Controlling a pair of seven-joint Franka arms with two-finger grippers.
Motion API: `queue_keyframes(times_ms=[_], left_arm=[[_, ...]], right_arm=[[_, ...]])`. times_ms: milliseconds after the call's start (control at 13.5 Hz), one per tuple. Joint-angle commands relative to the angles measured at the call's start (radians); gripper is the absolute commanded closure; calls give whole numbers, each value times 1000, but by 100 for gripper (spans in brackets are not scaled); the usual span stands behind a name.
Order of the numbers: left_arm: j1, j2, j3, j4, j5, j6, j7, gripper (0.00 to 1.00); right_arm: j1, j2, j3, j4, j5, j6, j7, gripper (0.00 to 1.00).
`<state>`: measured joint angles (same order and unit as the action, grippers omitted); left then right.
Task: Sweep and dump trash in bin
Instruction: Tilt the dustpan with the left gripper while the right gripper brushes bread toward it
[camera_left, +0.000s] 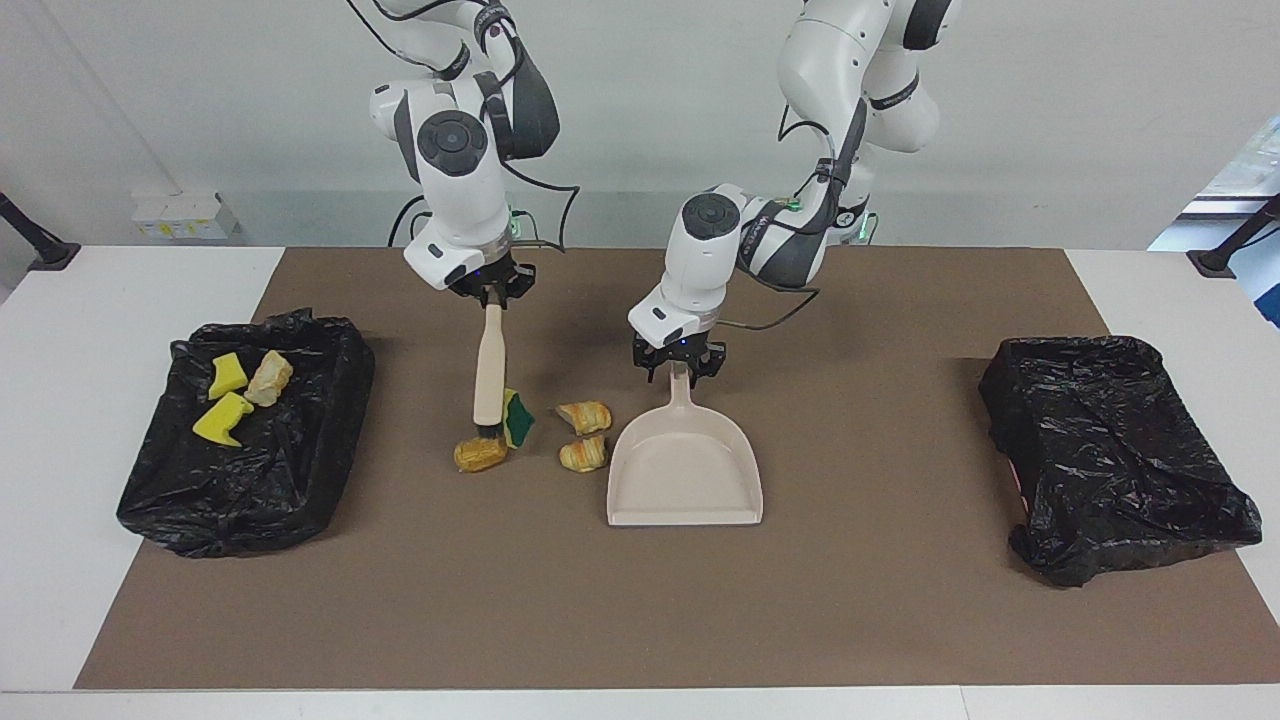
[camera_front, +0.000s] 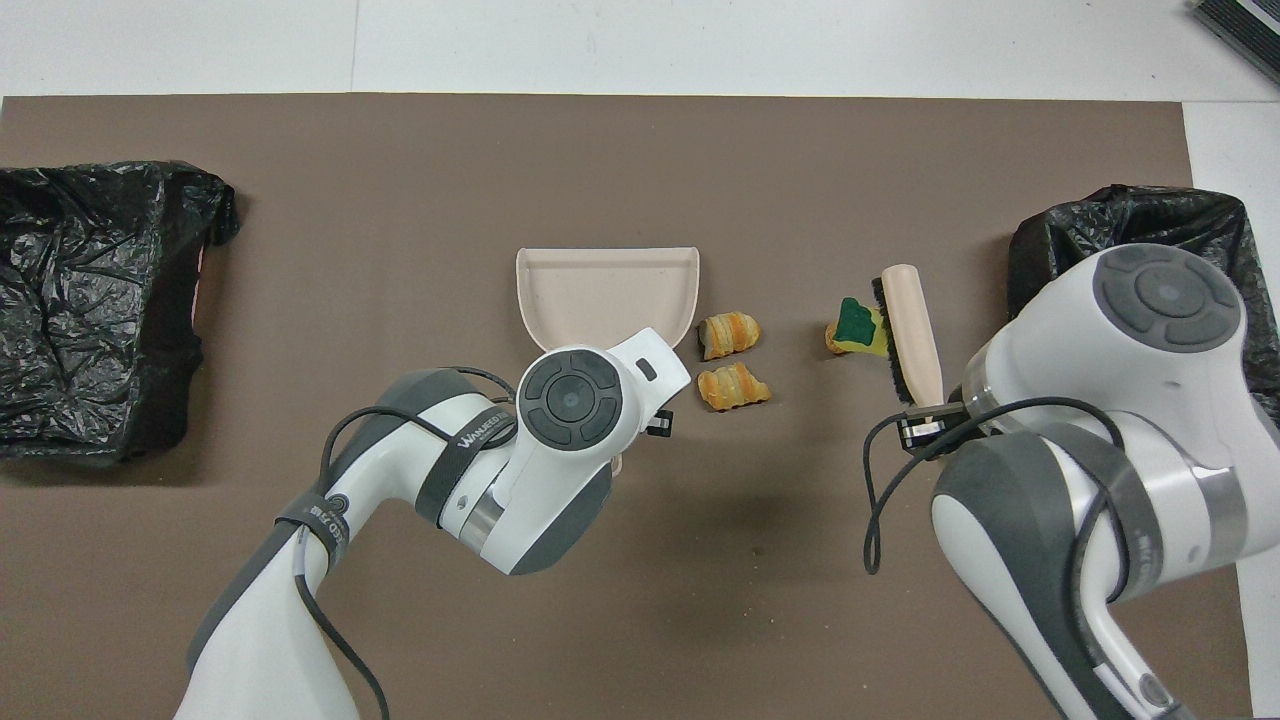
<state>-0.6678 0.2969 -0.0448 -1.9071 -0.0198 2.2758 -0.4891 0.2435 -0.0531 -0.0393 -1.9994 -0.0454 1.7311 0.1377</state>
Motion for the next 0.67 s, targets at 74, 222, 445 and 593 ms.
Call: queue_keyframes(times_ms=[74, 222, 445, 593], left_arm=[[16, -16, 16, 31, 78, -53, 7, 80], [17, -19, 16, 49, 130, -97, 15, 90], [52, -44, 17, 48, 133, -127, 126, 100], [76, -70, 19, 46, 132, -191, 316, 100]], right_arm=[[-10, 2, 7, 5, -10, -2, -32, 100], [-3, -2, 9, -2, 4, 2, -38, 100], [40, -7, 16, -53, 5, 40, -35, 100], [45, -4, 13, -58, -10, 79, -35, 100]])
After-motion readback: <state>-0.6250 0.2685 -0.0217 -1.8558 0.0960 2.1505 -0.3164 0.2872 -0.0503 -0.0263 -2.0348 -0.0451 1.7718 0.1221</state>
